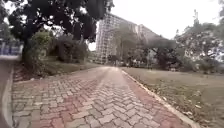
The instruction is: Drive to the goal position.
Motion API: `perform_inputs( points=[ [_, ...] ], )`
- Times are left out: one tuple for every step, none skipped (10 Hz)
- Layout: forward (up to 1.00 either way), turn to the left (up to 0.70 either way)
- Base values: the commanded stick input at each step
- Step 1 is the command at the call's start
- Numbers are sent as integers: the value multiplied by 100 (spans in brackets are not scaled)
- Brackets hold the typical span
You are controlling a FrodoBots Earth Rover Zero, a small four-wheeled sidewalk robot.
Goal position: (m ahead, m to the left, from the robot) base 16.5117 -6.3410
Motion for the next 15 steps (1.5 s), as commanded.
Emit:
perform_inputs(
  points=[
    [70,0],
    [70,0],
    [70,0],
    [70,0],
    [70,0],
    [70,0],
    [70,0],
    [70,0],
    [70,0],
    [70,0],
    [70,0],
    [70,0],
    [70,0],
    [70,0],
    [70,0]
  ],
)
